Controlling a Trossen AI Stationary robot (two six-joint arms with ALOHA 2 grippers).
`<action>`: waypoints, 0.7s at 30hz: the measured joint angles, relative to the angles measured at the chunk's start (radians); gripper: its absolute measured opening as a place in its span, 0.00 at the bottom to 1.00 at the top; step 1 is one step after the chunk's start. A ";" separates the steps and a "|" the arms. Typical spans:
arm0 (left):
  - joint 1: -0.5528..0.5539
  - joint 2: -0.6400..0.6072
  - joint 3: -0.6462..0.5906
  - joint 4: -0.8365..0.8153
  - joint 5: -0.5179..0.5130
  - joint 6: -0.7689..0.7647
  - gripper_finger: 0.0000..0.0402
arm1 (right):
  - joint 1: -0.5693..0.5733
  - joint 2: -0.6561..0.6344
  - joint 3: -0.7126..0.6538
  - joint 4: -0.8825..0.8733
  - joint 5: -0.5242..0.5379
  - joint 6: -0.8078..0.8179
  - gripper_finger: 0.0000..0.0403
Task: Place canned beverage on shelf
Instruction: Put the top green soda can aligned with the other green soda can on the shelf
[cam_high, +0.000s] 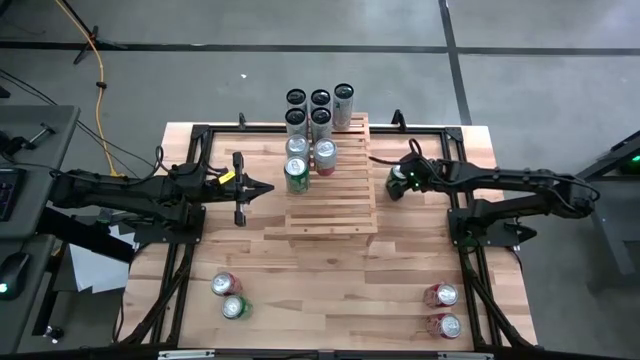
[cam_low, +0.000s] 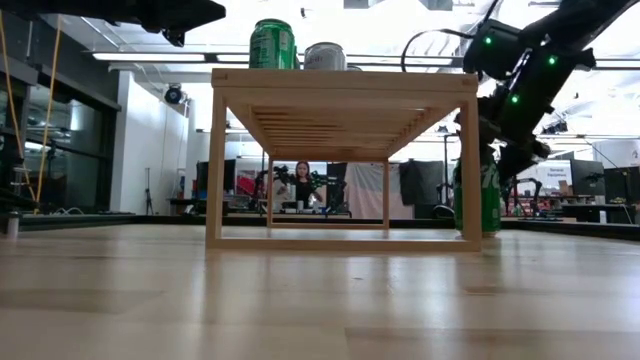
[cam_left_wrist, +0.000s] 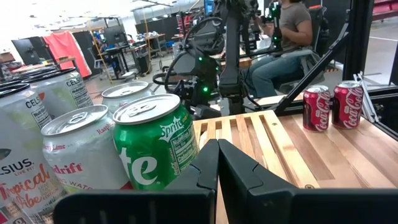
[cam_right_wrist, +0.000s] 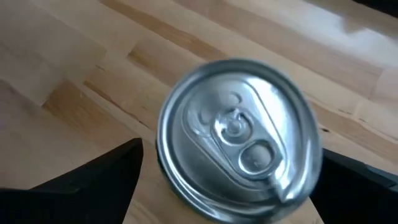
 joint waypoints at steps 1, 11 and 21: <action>0.000 0.000 0.000 0.000 0.000 0.000 0.00 | 0.000 0.000 0.014 -0.017 -0.006 -0.005 0.97; 0.000 0.000 0.000 0.000 0.000 0.000 0.00 | 0.000 -0.001 0.134 -0.165 -0.154 -0.145 0.97; 0.000 0.000 0.000 0.001 0.000 -0.001 0.00 | 0.000 -0.001 0.160 -0.252 -0.405 -0.301 0.97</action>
